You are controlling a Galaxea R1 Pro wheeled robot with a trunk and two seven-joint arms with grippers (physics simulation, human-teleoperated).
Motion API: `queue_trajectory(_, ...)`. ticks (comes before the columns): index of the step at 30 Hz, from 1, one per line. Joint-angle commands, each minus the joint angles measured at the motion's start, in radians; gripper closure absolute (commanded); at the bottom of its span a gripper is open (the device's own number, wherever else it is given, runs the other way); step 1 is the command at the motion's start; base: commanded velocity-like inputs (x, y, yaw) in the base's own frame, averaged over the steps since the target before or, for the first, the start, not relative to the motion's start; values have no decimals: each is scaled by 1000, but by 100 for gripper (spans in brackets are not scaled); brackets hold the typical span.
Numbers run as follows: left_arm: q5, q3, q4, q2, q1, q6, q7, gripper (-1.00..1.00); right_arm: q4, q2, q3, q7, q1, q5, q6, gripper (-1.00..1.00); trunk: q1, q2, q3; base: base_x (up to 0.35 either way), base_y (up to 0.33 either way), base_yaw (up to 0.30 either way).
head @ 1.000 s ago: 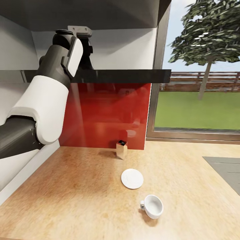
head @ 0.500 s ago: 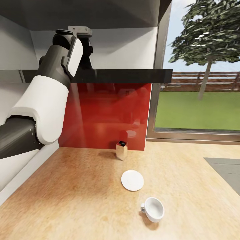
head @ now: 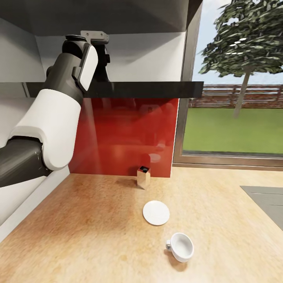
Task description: Set up a coffee station on the kitchen countertop: keep the coffee maker on the countertop, move the bottle of coffee from the kitchen shelf to the counter next to the coffee maker, place a paper coffee filter on top of the coffee maker, put the saucer next to the coffee maker with the coffee cup on the saucer, and place the electric kettle next to the coffee maker.
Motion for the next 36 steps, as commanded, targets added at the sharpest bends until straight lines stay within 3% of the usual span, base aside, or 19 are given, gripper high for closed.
queue_trajectory(1, -1, 0, 0, 0, -1, 4, 2, -100, 1, 0, 2, 0, 0, -1, -5, -100, 0, -1, -1, 0, 0, 0)
queue_trajectory(5, -1, 1, 15, 0, -1, 4, 1, -100, 1, 0, 2, 0, 0, -1, -5, -100, 0, -1, -1, 0, 0, 0)
queue_trajectory(6, -1, 1, 17, 0, -1, 4, 1, 100, 1, 0, 2, 0, 0, -1, -5, -100, 0, -1, -1, 0, 0, 0)
queue_trajectory(10, 1, 1, 20, 0, -1, 4, 1, 100, 1, 0, 2, 0, 0, -1, -5, -100, 0, -1, -1, 0, 0, 0)
queue_trajectory(17, 73, 1, 20, 0, -1, 3, 3, 100, 1, 0, 2, 0, 0, -1, -5, -100, 0, -1, -1, 0, 0, 0)
queue_trajectory(30, 85, -3, -4, 0, -1, 4, 3, 100, 1, 0, 2, 0, 0, -1, -5, -100, 0, -1, -1, 0, 0, 0)
queue_trajectory(36, 85, -11, -63, 0, -1, 13, 2, 100, 1, 0, 2, 0, 0, -1, -5, -100, 0, -1, -1, 0, 0, 0)
